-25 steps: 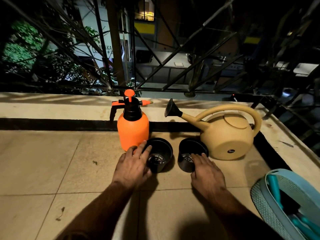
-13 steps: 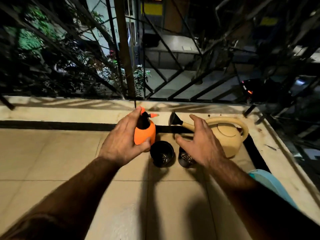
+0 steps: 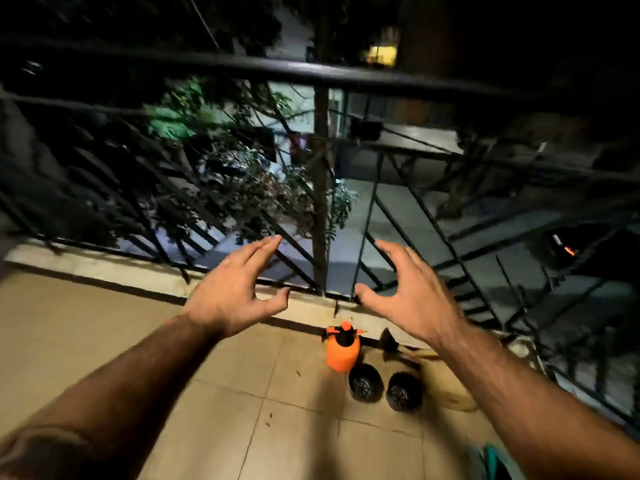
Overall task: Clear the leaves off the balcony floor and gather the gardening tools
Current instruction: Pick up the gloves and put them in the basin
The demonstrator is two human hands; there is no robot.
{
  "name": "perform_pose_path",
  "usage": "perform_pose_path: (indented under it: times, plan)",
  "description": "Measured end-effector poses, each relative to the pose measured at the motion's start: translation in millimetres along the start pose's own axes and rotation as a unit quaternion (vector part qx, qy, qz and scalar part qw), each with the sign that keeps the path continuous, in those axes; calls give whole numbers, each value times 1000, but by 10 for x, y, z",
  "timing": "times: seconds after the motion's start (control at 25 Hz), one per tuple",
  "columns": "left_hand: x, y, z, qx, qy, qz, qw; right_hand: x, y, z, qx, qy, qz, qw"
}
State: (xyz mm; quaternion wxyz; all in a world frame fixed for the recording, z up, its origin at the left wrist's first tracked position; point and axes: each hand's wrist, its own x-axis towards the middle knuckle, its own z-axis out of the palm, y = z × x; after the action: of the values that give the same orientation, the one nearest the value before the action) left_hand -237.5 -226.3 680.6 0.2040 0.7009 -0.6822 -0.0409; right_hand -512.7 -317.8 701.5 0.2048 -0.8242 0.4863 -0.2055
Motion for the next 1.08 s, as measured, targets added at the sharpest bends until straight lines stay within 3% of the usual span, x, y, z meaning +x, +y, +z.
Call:
perform_pose_path:
  times: [0.04, 0.2, 0.44, 0.68, 1.08]
  plan:
    - [-1, 27, -634, 9, 17, -19, 1000, 149, -468, -345, -2, -12, -11, 1000]
    - [-166, 219, -1976, -13, 67, -56, 996, 328, -1488, -1076, 5, -32, -70, 997]
    - [-1075, 519, -3158, -6, 117, -138, 983, 168, -2719, -1541, 54, -76, -152, 984]
    - [-2069, 330, -3907, 15, 179, -244, 953, -88, -3692, -1335, 77, -139, -242, 957]
    - [-3788, -978, -4935, 52, 251, -371, 893, -337, -5780, -390, 65, -175, -338, 922]
